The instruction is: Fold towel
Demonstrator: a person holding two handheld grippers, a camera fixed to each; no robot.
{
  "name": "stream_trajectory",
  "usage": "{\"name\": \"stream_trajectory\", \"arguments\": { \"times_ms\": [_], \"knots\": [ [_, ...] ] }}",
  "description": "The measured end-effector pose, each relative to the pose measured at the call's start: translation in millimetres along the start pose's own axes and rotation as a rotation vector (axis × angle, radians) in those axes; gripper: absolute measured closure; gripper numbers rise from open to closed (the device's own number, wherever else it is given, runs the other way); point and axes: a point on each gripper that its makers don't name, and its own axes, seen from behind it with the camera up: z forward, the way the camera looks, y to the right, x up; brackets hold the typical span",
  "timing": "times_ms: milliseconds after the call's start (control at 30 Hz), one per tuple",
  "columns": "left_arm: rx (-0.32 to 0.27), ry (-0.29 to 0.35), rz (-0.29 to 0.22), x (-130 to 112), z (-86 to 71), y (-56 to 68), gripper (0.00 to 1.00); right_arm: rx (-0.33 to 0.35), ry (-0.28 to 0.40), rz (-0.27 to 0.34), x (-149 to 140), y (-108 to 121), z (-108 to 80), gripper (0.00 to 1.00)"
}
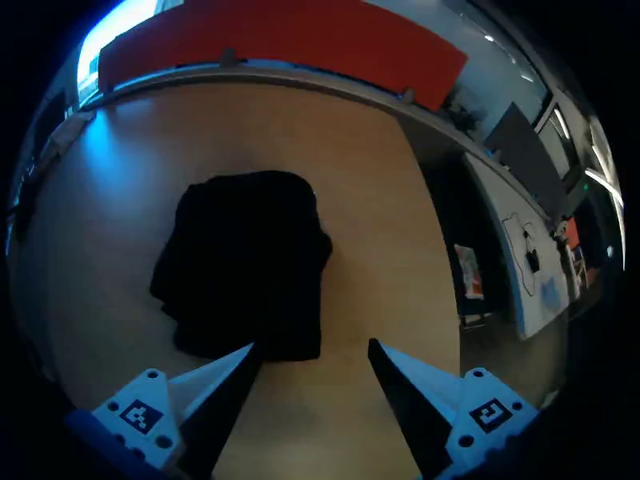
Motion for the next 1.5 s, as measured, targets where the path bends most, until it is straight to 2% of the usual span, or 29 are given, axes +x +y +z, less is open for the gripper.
{"name": "stream_trajectory", "arguments": {
  "times_ms": [400, 833, 1233, 1367, 1500],
  "knots": [
    [-0.008, 0.021, 0.001, 11, 0.3, 2.4, 0.06, -0.03, 0.148, 0.063, 32, -8, -22.0, 0.0],
    [-0.004, 0.074, -0.019, 33, 5.0, 2.7, 0.06, -0.039, 0.46, 0.159, 115, -24, -71.4, 0.0],
    [-0.003, 0.148, -0.035, 55, 1.9, 2.8, 0.06, -0.028, 0.732, 0.183, 185, -43, -132.2, 0.0],
    [0.008, 0.183, -0.045, 65, 0.3, -1.6, 0.06, -0.015, 0.784, 0.192, 199, -49, -144.5, 0.0],
    [0.029, 0.231, -0.047, 78, -3.1, -9.4, 0.06, -0.01, 0.804, 0.194, 206, -53, -148.2, 0.0]
  ]
}}
